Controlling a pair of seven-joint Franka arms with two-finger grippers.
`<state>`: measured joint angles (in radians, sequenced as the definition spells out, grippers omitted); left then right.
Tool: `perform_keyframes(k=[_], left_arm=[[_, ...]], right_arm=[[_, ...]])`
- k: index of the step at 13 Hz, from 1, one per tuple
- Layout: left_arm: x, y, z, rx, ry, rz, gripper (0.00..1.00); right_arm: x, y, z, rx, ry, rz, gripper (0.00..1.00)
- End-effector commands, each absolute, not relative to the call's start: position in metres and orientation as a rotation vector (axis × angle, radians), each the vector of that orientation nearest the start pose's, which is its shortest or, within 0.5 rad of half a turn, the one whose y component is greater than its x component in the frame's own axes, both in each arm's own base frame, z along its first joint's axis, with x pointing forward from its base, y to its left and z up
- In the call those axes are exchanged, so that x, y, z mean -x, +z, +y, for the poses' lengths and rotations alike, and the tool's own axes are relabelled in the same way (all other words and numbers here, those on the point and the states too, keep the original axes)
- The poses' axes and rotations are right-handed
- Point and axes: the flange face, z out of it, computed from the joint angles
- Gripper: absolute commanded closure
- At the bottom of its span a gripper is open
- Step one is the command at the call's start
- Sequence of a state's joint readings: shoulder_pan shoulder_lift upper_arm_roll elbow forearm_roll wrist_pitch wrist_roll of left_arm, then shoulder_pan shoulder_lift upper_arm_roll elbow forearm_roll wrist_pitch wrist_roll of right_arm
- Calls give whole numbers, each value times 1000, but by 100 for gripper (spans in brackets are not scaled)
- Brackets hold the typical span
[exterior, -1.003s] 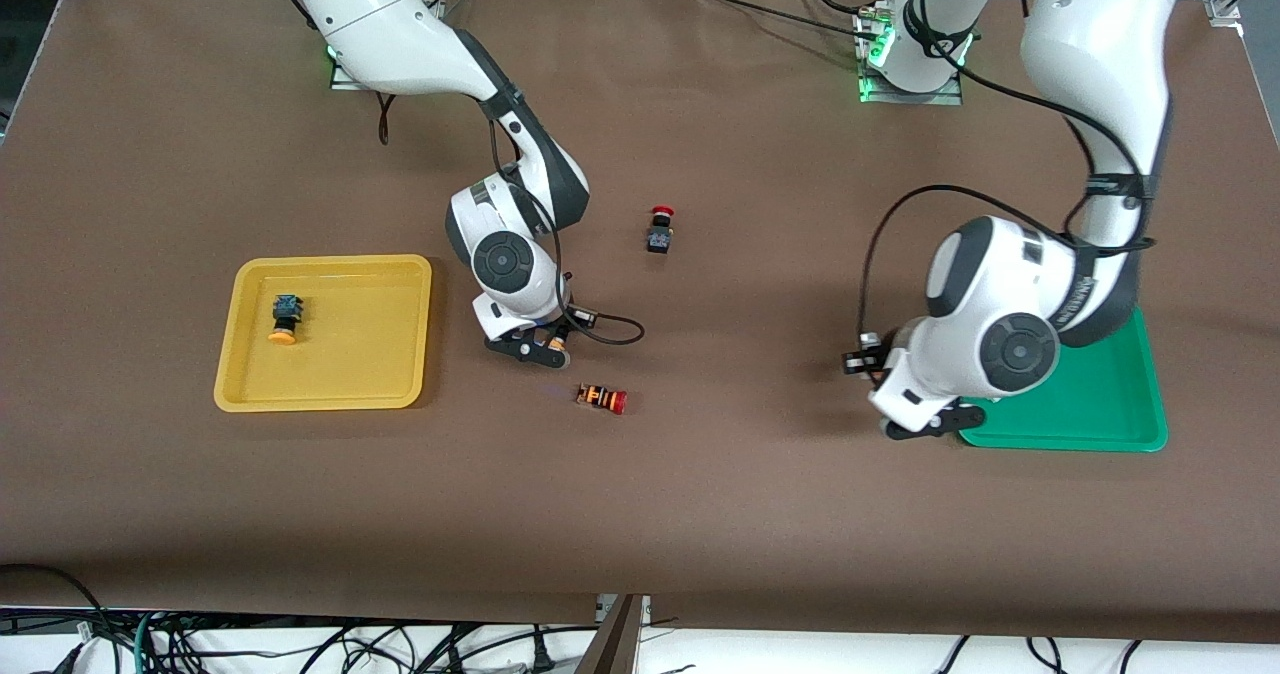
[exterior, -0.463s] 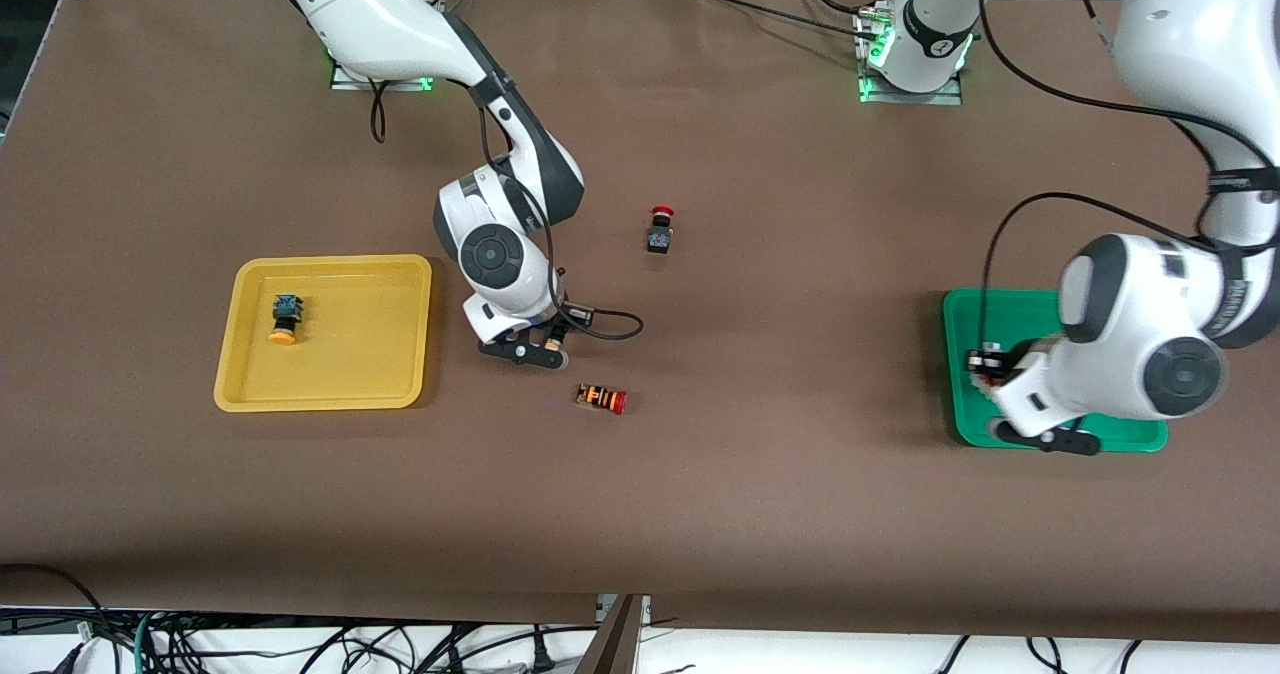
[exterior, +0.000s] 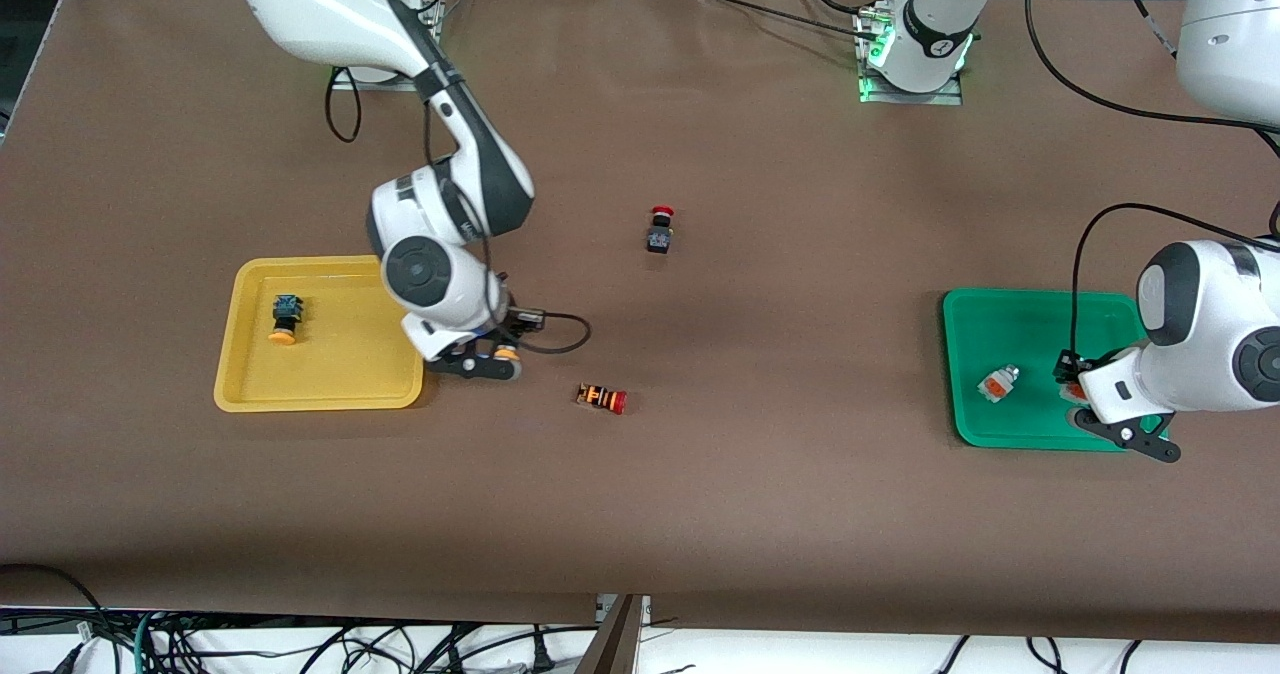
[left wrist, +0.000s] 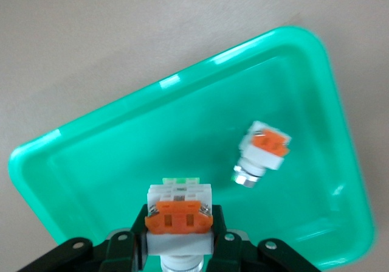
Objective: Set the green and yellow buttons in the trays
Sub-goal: 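Carry the second buttons to the green and yellow trays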
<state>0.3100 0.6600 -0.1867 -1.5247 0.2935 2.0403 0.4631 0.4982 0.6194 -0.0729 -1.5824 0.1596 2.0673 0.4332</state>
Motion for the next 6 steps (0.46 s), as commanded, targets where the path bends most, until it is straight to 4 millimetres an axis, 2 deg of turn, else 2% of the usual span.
perform_keyframes(k=[1, 3, 6], left_arm=[[-674, 241, 145, 2889, 163, 880, 88], [-670, 223, 168, 2869, 98, 945, 88], [-663, 210, 171, 2861, 61, 976, 84]], right_arm=[[-624, 273, 250, 3116, 319, 3, 85], [-633, 272, 208, 3136, 368, -95, 85], [-643, 267, 153, 3153, 394, -209, 85]])
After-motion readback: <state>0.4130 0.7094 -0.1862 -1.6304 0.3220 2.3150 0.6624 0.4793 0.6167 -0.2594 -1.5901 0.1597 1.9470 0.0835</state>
